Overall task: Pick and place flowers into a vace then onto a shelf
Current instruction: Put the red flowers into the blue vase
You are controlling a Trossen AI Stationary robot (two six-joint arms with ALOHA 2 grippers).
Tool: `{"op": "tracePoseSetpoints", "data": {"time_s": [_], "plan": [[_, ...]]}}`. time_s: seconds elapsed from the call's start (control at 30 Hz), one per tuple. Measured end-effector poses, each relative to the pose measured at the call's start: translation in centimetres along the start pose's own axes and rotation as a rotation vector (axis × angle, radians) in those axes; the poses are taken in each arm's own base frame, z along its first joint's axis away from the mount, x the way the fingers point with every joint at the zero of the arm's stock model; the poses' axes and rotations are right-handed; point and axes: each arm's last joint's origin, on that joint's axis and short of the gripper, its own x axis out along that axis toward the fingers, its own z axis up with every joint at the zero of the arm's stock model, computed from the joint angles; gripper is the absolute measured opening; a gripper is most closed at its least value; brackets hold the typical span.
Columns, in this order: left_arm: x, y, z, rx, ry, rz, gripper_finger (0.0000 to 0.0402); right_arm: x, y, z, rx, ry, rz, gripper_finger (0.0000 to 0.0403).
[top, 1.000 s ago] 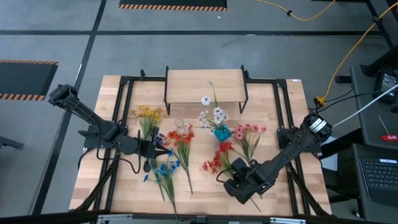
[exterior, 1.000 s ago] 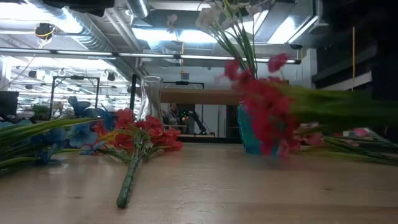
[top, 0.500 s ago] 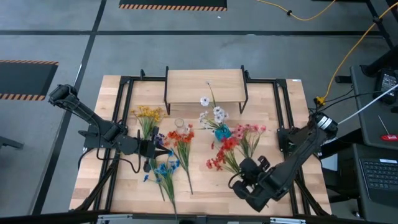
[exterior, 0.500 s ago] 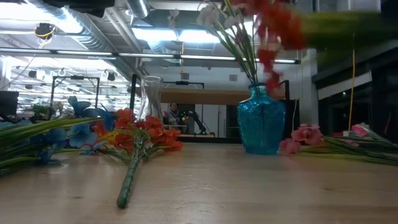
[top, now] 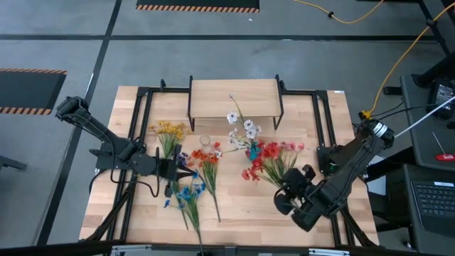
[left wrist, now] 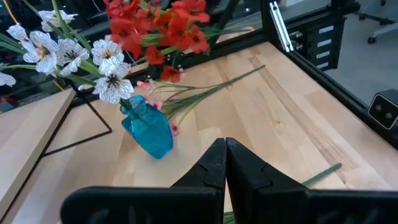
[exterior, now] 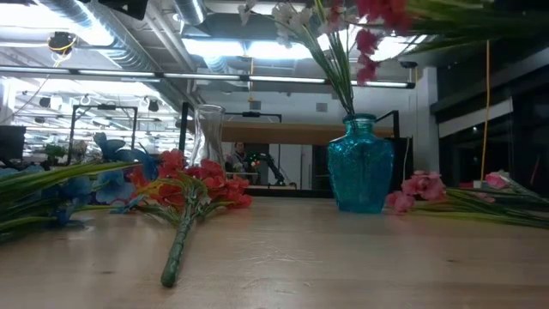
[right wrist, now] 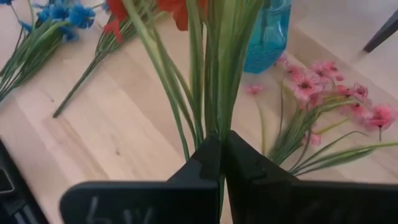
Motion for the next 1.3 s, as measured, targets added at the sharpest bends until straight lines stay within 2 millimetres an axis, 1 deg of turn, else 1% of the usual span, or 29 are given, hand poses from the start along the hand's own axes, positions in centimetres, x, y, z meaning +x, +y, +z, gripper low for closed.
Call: {"op": "tracePoseSetpoints", "data": {"time_s": [0.13, 0.33, 0.47, 0.67, 0.9, 1.1, 1.3], "plan": [[0.0, 0.0, 0.0, -0.001, 0.0, 0.0, 0.0003, 0.9, -0.9, -1.0, 0.01, -0.027, 0.03, 0.0003], [0.0, 0.0, 0.0, -0.04, -0.001, 0.0, 0.0003, 1.9, -2.4, -2.5, -0.002, -0.204, 0.07, 0.0003], [0.0, 0.0, 0.1, -0.062, -0.006, 0.001, 0.0003, 2.3, -3.0, -3.2, -0.006, -0.244, 0.086, 0.0002], [0.0, 0.2, 0.4, -0.138, -0.041, 0.035, 0.0003, 1.6, -3.3, -3.2, -0.034, -0.364, 0.108, 0.0002], [0.0, 0.2, 0.4, -0.159, -0.042, 0.066, 0.0003, 0.3, -3.7, -3.0, -0.062, -0.5, 0.147, 0.0002], [0.0, 0.2, 0.4, -0.184, -0.043, 0.066, 0.0003, 0.1, -3.7, -2.7, -0.103, -0.619, 0.132, 0.0002], [0.0, 0.3, 0.4, -0.183, -0.043, 0.066, 0.0003, 0.3, -3.7, -2.3, -0.097, -0.631, 0.117, 0.0002]]}}
